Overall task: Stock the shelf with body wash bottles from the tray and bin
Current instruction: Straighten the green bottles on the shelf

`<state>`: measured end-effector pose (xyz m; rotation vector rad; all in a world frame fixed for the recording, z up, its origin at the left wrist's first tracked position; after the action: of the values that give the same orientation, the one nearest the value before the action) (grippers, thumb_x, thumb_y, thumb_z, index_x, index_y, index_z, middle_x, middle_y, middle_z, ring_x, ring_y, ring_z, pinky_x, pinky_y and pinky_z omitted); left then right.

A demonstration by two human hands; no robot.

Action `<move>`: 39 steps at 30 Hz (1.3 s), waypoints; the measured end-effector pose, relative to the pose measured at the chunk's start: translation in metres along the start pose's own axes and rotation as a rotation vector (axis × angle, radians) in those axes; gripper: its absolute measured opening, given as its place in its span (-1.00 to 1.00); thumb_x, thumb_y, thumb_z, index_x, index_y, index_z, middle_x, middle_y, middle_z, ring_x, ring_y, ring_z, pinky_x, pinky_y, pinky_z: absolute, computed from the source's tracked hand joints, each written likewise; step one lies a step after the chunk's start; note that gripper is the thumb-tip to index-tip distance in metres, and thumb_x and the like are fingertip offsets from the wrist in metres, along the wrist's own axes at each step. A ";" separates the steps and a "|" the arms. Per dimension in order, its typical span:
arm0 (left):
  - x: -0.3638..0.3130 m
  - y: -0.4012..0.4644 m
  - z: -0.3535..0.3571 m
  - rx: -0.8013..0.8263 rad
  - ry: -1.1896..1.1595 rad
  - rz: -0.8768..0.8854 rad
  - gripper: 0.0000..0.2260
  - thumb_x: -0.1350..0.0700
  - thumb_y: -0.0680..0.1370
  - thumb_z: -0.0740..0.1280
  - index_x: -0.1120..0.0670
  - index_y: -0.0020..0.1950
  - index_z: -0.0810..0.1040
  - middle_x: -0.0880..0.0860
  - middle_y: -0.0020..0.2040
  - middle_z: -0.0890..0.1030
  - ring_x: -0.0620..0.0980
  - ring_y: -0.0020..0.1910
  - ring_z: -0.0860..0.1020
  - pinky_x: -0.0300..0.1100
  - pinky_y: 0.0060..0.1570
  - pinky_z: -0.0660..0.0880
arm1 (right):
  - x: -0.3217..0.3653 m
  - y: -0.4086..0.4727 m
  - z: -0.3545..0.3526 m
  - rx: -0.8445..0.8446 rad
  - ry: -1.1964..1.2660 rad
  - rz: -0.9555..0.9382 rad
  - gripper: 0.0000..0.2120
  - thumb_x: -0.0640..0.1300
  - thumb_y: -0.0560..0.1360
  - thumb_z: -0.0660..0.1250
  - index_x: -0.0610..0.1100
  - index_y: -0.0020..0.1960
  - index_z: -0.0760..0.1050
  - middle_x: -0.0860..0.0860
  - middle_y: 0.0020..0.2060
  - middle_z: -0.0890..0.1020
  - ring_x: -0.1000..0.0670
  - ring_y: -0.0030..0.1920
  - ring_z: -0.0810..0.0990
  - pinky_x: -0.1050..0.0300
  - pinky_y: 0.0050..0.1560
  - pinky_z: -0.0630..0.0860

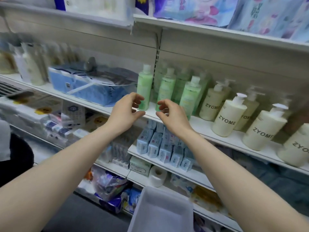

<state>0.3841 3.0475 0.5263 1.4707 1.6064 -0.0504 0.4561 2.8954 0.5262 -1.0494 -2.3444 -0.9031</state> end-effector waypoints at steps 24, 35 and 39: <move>0.112 0.103 0.062 0.306 -0.203 -0.003 -0.45 0.22 0.45 0.47 0.05 0.41 0.42 0.03 0.23 0.61 -0.01 0.17 0.60 -0.17 0.20 0.47 | -0.021 0.063 0.084 -0.147 0.055 0.433 -0.51 -0.17 0.58 0.33 -0.13 0.49 0.36 -0.07 0.32 0.56 -0.04 0.21 0.60 -0.07 0.29 0.51; 0.107 0.105 0.070 0.239 -0.226 -0.015 -0.45 0.06 0.33 0.58 -0.01 0.27 0.49 -0.06 0.08 0.62 -0.07 -0.03 0.62 -0.15 0.04 0.55 | -0.038 0.066 0.085 -0.134 0.080 0.496 -0.51 -0.22 0.59 0.27 -0.09 0.51 0.33 -0.06 0.33 0.57 -0.04 0.28 0.57 -0.04 0.36 0.47; 0.104 0.103 0.071 0.202 -0.191 -0.021 -0.43 -0.03 0.29 0.60 -0.03 0.24 0.50 -0.01 0.07 0.60 -0.05 -0.05 0.62 -0.10 0.03 0.57 | -0.042 0.068 0.089 -0.125 0.085 0.498 -0.50 -0.21 0.57 0.29 -0.06 0.49 0.33 -0.06 0.33 0.56 -0.09 0.33 0.53 -0.11 0.39 0.43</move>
<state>0.5226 3.1144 0.4748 1.5518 1.4945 -0.3637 0.5257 2.9718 0.4650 -1.5205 -1.8441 -0.8802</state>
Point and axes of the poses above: each hand's wrist, its own y-axis towards the middle knuckle, its own z-axis out of the palm, x = y × z, the point moved 10 cm from there along y, towards the middle knuckle
